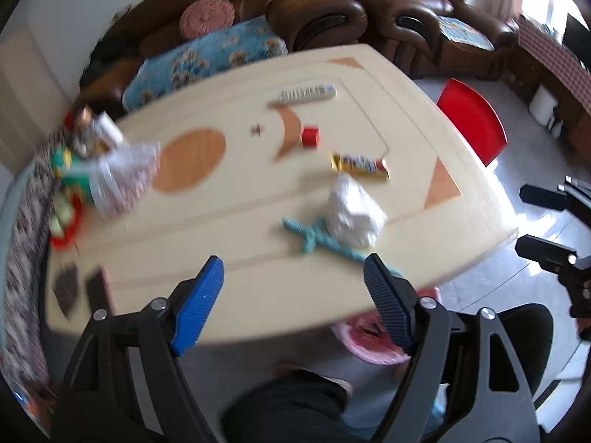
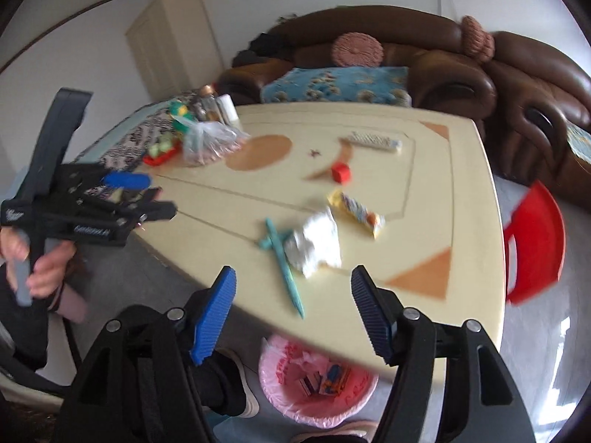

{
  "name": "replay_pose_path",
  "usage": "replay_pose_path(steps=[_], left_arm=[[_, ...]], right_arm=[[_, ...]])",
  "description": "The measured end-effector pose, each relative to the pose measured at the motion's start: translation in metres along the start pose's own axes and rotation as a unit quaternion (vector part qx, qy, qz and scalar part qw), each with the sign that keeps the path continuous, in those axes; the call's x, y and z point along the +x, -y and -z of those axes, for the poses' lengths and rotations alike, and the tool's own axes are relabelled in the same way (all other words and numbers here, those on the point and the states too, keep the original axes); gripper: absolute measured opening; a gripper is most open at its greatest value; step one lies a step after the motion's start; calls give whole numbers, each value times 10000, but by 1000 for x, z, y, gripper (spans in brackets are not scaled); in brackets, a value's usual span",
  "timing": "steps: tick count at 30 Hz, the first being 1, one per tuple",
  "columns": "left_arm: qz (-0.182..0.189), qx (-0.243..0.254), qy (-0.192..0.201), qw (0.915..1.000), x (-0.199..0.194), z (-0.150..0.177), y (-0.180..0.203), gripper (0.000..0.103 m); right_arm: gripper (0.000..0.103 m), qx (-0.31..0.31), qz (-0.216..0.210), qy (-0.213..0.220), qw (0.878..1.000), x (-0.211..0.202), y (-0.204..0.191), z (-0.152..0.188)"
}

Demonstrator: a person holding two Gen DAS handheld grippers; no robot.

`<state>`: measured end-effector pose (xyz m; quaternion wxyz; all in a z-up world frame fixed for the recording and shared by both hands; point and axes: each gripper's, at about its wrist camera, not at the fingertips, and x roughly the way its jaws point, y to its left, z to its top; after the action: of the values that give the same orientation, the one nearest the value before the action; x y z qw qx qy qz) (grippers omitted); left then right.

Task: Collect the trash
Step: 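Raise both tools back over the table toward the red cube and candy bar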

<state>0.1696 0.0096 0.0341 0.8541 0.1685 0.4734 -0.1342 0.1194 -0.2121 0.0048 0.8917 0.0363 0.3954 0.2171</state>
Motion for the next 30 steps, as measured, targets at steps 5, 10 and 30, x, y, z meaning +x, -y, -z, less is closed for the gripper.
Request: replay_pose_path(steps=[5, 10, 30], left_arm=[[-42, 264, -32, 9996, 5, -52, -6, 78], [-35, 315, -249, 9992, 30, -95, -11, 78], [57, 1209, -1207, 9853, 187, -182, 15, 78]], right_arm=[[65, -74, -46, -77, 9999, 2, 24, -47], [65, -271, 15, -130, 9995, 9, 46, -85], [71, -1181, -367, -848, 9887, 114, 101, -136]])
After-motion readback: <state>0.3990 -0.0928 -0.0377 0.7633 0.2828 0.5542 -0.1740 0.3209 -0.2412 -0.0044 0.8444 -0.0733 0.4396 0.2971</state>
